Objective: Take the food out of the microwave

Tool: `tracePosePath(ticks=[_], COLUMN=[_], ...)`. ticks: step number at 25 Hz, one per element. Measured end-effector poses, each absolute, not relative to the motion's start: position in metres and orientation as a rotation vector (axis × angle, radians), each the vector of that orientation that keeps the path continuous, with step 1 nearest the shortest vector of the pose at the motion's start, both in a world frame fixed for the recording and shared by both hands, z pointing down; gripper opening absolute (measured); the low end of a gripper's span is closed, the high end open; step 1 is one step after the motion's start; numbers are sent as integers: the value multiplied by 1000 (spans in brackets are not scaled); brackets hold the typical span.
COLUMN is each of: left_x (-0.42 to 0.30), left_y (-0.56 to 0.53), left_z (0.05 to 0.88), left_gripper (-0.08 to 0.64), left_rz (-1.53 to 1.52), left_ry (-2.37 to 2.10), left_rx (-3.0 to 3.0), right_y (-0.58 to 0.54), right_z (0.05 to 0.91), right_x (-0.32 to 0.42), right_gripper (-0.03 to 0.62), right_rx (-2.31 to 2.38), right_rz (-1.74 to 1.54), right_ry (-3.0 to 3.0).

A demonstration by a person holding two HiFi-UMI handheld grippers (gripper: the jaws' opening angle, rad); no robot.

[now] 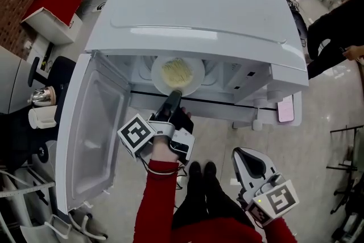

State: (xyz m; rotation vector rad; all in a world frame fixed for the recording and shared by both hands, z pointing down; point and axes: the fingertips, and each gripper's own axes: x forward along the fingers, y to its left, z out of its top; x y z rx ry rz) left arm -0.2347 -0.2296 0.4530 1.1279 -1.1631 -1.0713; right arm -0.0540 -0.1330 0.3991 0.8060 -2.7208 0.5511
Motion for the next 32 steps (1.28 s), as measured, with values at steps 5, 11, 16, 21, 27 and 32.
tracePosePath(ticks=[5, 11, 16, 21, 27, 32], left_x=[-228, -220, -210, -198, -174, -152], left_y=[-214, -192, -175, -152, -119, -85], left_z=[451, 446, 441, 429, 415, 410], left_gripper=[18, 18, 18, 18, 18, 18], left_rz=[-1078, -1076, -1078, -1087, -1057, -1016], left_ry=[-1157, -1150, -1129, -1101, -1054, -1018], left_rx=[1145, 1183, 1206, 1218, 1237, 1234], right_y=[-128, -118, -111, -104, -98, -90], right_z=[397, 397, 395, 395, 389, 389], right_x=[-51, -45, -40, -34, -26, -19], right_gripper=[11, 11, 11, 11, 11, 11], right_rx=[791, 779, 770, 771, 782, 790], right_rz=[543, 549, 514, 524, 530, 551], right_ry=[-2735, -2729, -2754, -2741, -2740, -2734])
